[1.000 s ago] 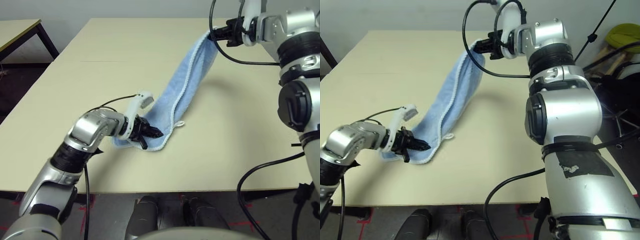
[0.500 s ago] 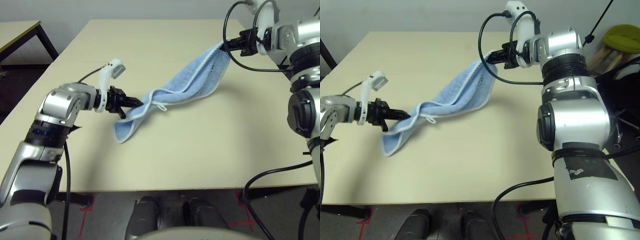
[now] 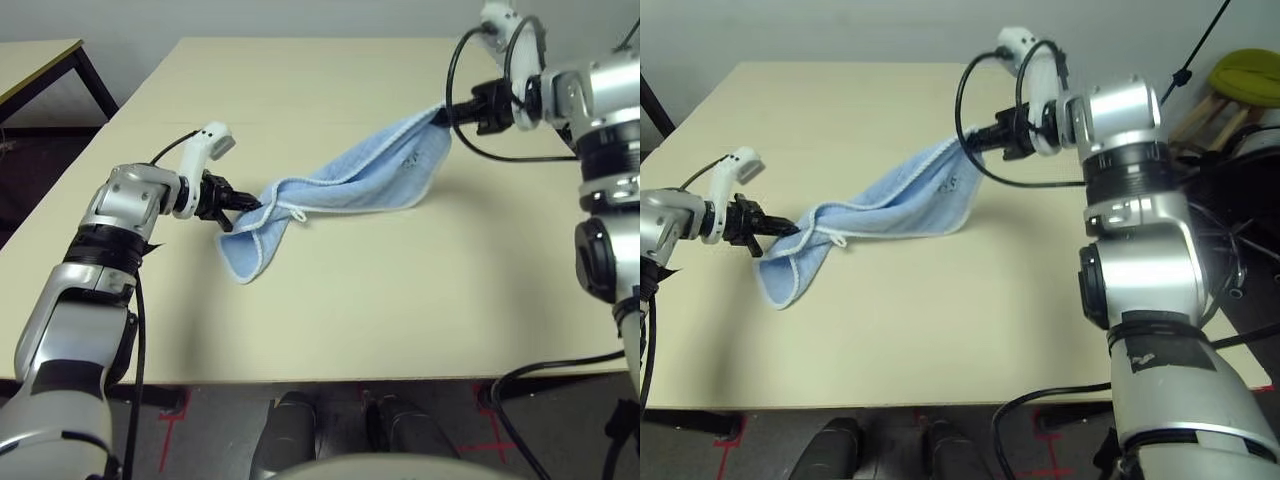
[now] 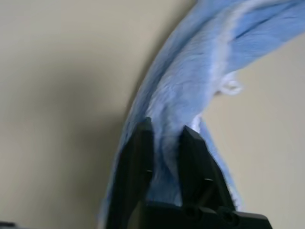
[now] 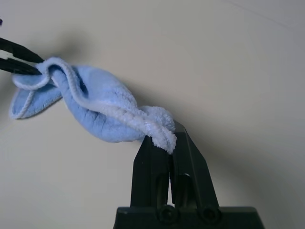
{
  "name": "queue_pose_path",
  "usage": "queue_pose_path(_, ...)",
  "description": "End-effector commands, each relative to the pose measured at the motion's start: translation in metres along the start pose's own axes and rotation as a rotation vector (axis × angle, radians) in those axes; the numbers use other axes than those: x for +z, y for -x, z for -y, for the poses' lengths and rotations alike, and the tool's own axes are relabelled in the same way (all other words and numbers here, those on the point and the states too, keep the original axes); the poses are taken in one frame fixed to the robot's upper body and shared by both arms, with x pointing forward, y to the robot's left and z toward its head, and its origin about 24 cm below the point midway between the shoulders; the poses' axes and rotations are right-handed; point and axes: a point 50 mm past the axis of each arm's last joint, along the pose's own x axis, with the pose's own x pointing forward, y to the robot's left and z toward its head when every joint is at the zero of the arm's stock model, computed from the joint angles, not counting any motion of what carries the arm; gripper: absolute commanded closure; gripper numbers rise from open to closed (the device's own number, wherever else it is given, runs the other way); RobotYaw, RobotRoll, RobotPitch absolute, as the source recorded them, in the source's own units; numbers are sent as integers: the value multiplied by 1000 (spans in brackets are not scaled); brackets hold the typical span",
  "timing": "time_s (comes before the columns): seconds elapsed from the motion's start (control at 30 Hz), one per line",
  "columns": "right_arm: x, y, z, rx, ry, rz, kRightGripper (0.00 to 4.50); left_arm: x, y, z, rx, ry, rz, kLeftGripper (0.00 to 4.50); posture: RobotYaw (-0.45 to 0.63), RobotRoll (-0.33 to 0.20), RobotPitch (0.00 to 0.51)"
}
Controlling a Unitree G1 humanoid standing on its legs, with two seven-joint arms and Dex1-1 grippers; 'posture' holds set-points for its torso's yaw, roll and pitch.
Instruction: Fold the towel and set it aside.
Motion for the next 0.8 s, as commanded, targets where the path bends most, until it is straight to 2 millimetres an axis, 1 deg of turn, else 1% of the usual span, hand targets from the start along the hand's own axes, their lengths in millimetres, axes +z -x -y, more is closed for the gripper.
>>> queue_pose_path(0.03, 3, 0, -6, 15, 20, 4, 4500, -3, 14, -7, 86, -21, 9, 2095, 102, 0, 78)
queue_pose_path(0.13, 4, -1, -6, 16, 24, 6, 4500, 1, 28, -9, 155, -73, 33, 1056, 107, 0, 80)
queue_pose_path(0.2, 4, -2, -6, 15, 25, 7, 4500, 0, 37, -7, 179, -107, 31, 329, 110, 0, 81)
queue_pose_path(0.23, 4, -2, -6, 15, 26, 7, 4500, -2, 42, -6, 196, -125, 25, 35, 110, 0, 81)
queue_pose_path(0.33, 4, -3, -6, 14, 27, 9, 4500, -5, 55, 3, 208, -181, 27, 35, 117, 0, 82)
queue_pose_path(0.4, 4, -3, -6, 14, 28, 10, 4500, -9, 58, 11, 198, -230, 21, 35, 123, 0, 82)
queue_pose_path(0.6, 5, -5, -6, 15, 30, 11, 4500, -19, 56, 24, 212, -335, 54, 35, 114, 0, 83)
queue_pose_path(0.7, 6, -5, -6, 16, 31, 13, 4500, -19, 55, 27, 253, -417, 85, 35, 116, 0, 82)
queue_pose_path(0.8, 7, -6, -6, 17, 31, 16, 4500, -20, 48, 30, 262, -478, 104, 35, 117, 0, 79)
